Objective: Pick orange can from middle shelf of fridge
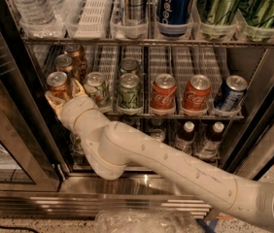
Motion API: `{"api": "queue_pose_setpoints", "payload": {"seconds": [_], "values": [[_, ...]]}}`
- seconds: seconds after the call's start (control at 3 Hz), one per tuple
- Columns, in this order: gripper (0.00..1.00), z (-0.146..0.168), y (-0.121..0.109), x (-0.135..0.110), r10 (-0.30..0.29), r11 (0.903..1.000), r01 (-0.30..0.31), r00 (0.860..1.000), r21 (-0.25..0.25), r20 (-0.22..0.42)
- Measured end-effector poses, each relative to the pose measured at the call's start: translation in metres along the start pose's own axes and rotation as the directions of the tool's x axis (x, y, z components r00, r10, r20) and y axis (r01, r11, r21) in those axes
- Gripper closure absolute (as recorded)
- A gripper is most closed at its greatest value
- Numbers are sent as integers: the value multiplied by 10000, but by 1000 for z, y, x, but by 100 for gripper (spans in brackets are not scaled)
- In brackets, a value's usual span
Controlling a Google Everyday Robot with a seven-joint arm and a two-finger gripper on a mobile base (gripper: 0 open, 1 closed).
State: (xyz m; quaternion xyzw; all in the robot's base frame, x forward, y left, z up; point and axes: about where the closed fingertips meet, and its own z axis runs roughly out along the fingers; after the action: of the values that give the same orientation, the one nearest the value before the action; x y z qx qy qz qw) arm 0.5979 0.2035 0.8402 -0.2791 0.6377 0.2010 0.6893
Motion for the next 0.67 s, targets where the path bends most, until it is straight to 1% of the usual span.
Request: {"api": "queue_pose_setpoints", "payload": {"seconds": [0.33,0.67], "values": [[100,-2,-2,-14,-187,9997,190,9996,-130,209],[100,-9,-2,-42,-544,9984,552,9959,-88,728]]}}
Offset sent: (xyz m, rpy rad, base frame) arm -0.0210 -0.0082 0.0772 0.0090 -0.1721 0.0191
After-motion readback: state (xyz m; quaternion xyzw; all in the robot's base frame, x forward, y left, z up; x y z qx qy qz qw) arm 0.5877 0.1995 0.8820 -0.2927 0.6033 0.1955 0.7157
